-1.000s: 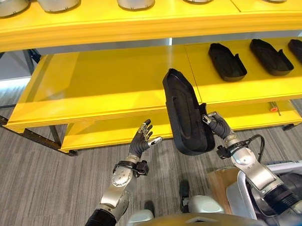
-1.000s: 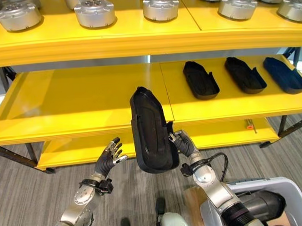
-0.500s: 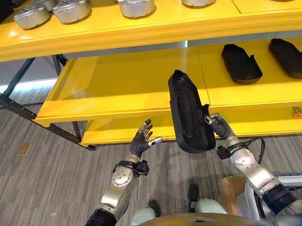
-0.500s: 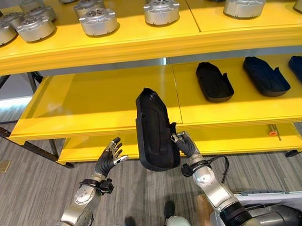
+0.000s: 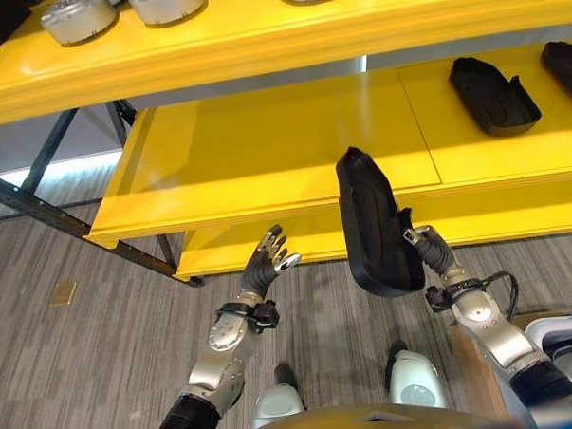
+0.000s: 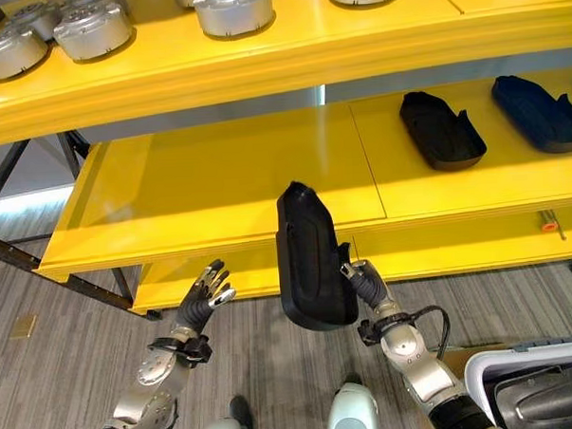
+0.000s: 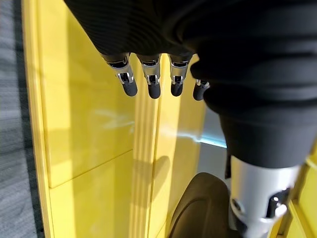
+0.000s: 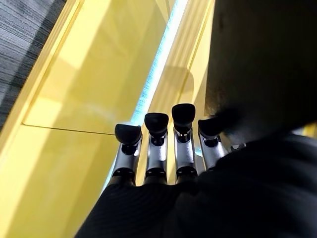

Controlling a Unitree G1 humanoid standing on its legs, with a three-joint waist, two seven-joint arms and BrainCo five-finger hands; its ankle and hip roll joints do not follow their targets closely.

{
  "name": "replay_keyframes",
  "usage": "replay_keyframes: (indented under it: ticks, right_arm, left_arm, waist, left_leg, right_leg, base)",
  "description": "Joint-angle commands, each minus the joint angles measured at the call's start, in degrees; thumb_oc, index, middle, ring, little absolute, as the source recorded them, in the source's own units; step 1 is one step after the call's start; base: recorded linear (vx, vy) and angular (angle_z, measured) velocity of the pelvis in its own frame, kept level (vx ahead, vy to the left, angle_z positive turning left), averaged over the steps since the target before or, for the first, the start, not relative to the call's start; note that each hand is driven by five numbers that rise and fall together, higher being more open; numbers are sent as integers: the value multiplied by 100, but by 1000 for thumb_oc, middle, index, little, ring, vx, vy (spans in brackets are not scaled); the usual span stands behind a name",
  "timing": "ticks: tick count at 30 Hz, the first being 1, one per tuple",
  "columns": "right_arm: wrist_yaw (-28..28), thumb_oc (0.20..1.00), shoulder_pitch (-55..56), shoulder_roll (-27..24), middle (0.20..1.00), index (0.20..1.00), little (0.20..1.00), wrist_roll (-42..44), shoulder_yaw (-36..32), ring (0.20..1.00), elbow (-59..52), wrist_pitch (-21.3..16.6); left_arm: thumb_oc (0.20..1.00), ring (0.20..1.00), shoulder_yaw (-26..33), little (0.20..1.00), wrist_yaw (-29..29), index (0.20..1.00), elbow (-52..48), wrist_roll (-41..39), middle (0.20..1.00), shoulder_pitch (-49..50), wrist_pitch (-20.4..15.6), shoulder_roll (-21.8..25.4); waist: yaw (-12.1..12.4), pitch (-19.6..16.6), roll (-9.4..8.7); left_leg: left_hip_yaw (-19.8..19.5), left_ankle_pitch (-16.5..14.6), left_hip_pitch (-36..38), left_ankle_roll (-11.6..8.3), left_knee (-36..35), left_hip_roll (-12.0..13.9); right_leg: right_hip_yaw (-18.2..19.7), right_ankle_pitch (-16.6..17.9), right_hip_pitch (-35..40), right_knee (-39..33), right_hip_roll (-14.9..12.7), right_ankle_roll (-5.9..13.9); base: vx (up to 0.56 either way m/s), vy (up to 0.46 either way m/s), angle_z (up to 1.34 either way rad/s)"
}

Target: Move parts from the plastic box to the shelf.

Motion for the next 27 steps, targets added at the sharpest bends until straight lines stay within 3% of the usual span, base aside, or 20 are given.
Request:
replay_keyframes:
  ticks: [1,3,7,11,14,16,19,21,22,23,25,27]
  right_arm:
    - [134,200,-231,43,200,200,200,608,-219,200,-522,-541]
    - [199,200,-246,51,200,200,200,711,-249,200,-453,-604]
    - [397,200,-130,328,200,200,200,783,-294,200,-618,-640]
    - [418,200,-80,451,200,200,200,638,-285,200,-810,-580]
    - [293,200,-119,442,200,200,200,582,-307,200,-889,-543]
    - [151,200,-208,419,200,200,200,548,-361,200,-891,-574]
    - [25,200,-393,428,200,200,200,634,-441,200,-809,-598]
    - [65,200,-526,435,200,200,200,696,-471,200,-724,-575]
    - [114,200,-687,447,200,200,200,672,-492,200,-676,-562]
    - [104,200,-719,451,200,200,200,650,-488,200,-686,-562]
    - [49,200,-864,479,200,200,200,475,-456,200,-738,-474]
    - [114,200,-929,431,200,200,200,606,-433,200,-720,-390]
  left_arm:
    - [1000,1000,207,1000,-219,1000,-267,308,1000,-92,-363,-59]
    - [1000,1000,122,1000,-192,1000,-198,207,1000,-110,-346,-52]
    - [1000,1000,120,1000,-317,1000,-126,356,1000,-67,-330,-7]
    - [1000,1000,70,1000,-348,1000,-156,715,1000,-55,-470,85]
    - [1000,1000,13,1000,-414,1000,-226,858,1000,-120,-582,214]
    - [1000,1000,-44,1000,-496,1000,-268,766,1000,-256,-513,305]
    - [1000,1000,-90,1000,-551,1000,-322,777,1000,-357,-385,353]
    - [1000,1000,-73,1000,-529,1000,-412,781,1000,-369,-279,403]
    - [1000,1000,-21,1000,-529,1000,-487,748,1000,-370,-142,451]
    - [1000,1000,-8,1000,-533,1000,-502,759,1000,-370,-117,462]
    - [1000,1000,18,1000,-578,1000,-509,850,1000,-310,-143,508]
    - [1000,1000,-47,1000,-632,1000,-508,972,1000,-176,-224,537]
  waist:
    - [-152,-265,-271]
    - [-223,-268,-165]
    - [-201,-361,-320]
    - [-121,-409,-436]
    - [-49,-396,-518]
    - [-10,-334,-575]
    - [53,-202,-644]
    - [75,-153,-673]
    - [90,-92,-737]
    - [96,-91,-752]
    - [123,-34,-862]
    - [71,-35,-850]
  left_leg:
    - [-435,1158,-233,-556,-336,684]
    - [-323,819,-55,-456,-389,455]
    - [-191,129,238,-218,-421,116]
    - [-153,-22,280,-54,-429,-16]
    - [-106,-116,223,179,-414,-222]
    - [-98,-218,174,383,-390,-410]
    - [-54,-332,242,518,-385,-519]
    - [-16,-345,310,469,-413,-484]
    - [1,-400,422,355,-432,-423]
    - [10,-404,436,322,-440,-401]
    - [78,-553,610,229,-474,-366]
    - [-13,-604,724,178,-474,-235]
  right_leg:
    - [-88,905,1530,-2205,388,-107]
    - [-37,928,1511,-2153,322,-22]
    - [2,982,1541,-2008,167,170]
    - [-75,890,1521,-1753,107,271]
    - [-186,746,1391,-1163,117,295]
    - [-194,834,1121,-435,111,300]
    - [-249,1178,623,462,63,356]
    - [-254,1288,523,220,52,377]
    - [-258,1457,485,-617,-16,437]
    - [-273,1530,477,-857,-34,458]
    - [-265,2241,303,-1674,-233,699]
    - [13,1993,319,-1840,-79,713]
  base:
    - [198,611,-19]
    - [151,444,-11]
    - [173,322,0]
    - [84,253,5]
    - [3,265,1]
    - [-23,254,6]
    - [8,93,0]
    - [52,-147,-12]
    - [79,-246,-10]
    - [154,-401,-14]
    - [157,-398,-15]
    - [173,-394,-4]
